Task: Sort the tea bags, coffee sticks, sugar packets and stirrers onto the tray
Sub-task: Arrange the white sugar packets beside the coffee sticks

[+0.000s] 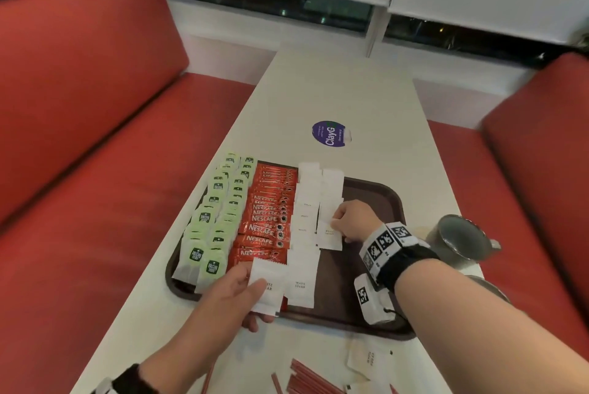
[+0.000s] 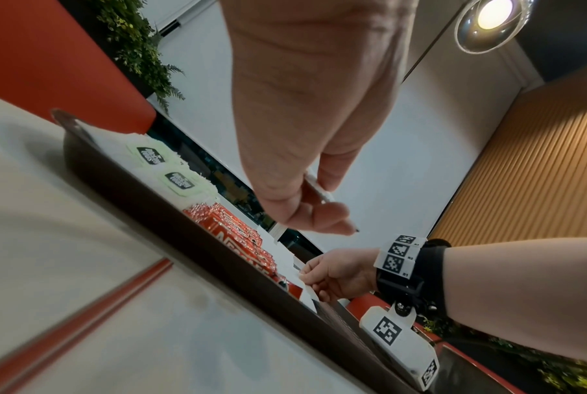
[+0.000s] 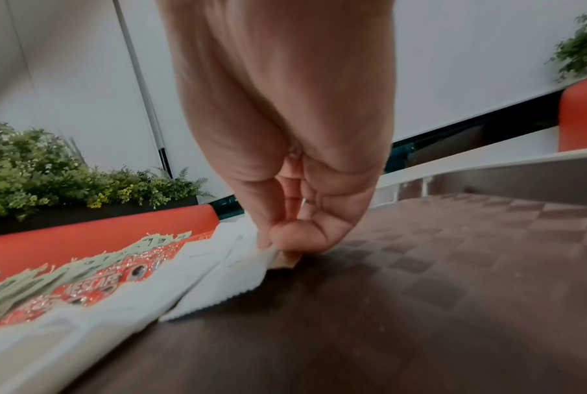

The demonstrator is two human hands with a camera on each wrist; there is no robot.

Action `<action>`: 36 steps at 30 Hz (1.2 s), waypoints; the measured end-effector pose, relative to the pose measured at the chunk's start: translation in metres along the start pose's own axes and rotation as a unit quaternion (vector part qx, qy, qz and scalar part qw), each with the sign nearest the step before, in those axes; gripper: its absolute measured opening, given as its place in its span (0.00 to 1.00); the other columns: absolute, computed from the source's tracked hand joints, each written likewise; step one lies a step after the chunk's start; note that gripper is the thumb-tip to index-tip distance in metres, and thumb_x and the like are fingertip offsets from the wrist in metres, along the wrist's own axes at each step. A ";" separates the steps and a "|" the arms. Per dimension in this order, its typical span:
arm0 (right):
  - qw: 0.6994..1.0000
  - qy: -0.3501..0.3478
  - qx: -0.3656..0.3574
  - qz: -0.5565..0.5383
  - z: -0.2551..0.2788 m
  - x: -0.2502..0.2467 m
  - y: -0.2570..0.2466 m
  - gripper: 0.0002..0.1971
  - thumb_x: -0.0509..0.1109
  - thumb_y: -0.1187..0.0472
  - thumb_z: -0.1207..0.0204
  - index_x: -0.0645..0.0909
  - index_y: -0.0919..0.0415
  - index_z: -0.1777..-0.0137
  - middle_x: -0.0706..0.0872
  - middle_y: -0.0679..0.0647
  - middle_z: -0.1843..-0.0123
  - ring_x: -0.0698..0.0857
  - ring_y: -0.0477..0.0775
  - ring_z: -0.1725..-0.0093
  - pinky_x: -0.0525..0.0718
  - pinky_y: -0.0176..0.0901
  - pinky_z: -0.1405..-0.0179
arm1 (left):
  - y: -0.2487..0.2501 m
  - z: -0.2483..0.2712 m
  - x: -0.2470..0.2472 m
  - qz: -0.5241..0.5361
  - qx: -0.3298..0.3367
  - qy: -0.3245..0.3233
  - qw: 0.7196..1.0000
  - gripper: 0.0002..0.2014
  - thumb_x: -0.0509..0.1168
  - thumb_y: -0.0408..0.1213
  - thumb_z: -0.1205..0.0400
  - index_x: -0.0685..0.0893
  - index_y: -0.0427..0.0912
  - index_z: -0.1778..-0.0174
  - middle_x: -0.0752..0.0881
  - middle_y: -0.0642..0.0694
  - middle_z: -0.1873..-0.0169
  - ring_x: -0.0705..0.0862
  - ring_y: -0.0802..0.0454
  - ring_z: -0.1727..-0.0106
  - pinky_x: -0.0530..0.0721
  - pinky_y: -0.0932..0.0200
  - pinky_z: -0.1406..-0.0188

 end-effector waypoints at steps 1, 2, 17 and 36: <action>1.000 0.006 -0.002 0.000 0.000 -0.001 -0.001 0.11 0.66 0.64 0.21 0.73 0.55 0.65 0.83 0.56 0.56 0.82 0.52 0.69 0.80 0.36 0.74 | 0.001 0.000 0.001 0.002 0.000 -0.001 1.000 0.10 0.59 0.32 0.15 0.81 0.46 0.41 0.91 0.42 0.56 0.86 0.48 0.65 0.79 0.59 0.73; 1.000 0.013 0.000 -0.004 0.001 -0.003 -0.001 0.11 0.66 0.64 0.21 0.73 0.55 0.65 0.83 0.56 0.56 0.82 0.52 0.69 0.79 0.36 0.74 | 0.001 0.000 0.002 0.003 0.000 -0.002 1.000 0.10 0.59 0.32 0.15 0.81 0.46 0.41 0.91 0.41 0.57 0.86 0.49 0.65 0.79 0.59 0.73; 0.926 -0.052 -0.120 -0.356 0.136 0.033 -0.043 0.12 0.76 0.64 0.28 0.83 0.53 0.72 0.81 0.45 0.76 0.76 0.41 0.76 0.73 0.35 0.71 | 0.033 -0.008 0.032 -0.014 0.065 0.016 0.998 0.11 0.61 0.31 0.16 0.81 0.50 0.42 0.91 0.49 0.53 0.90 0.52 0.59 0.86 0.59 0.67; 0.972 -0.061 0.148 -0.170 0.037 0.029 0.038 0.10 0.68 0.65 0.21 0.76 0.66 0.64 0.80 0.58 0.70 0.78 0.53 0.70 0.80 0.42 0.66 | -0.001 0.029 -0.030 -0.022 0.022 0.084 0.996 0.05 0.67 0.32 0.20 0.82 0.43 0.49 0.91 0.45 0.59 0.89 0.50 0.58 0.84 0.58 0.59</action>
Point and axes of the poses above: each hand's wrist, its own z-axis away from the middle knuckle, its own x-axis out of the palm, y = z × x, the point moved 10 cm from there along -z, towards the middle knuckle
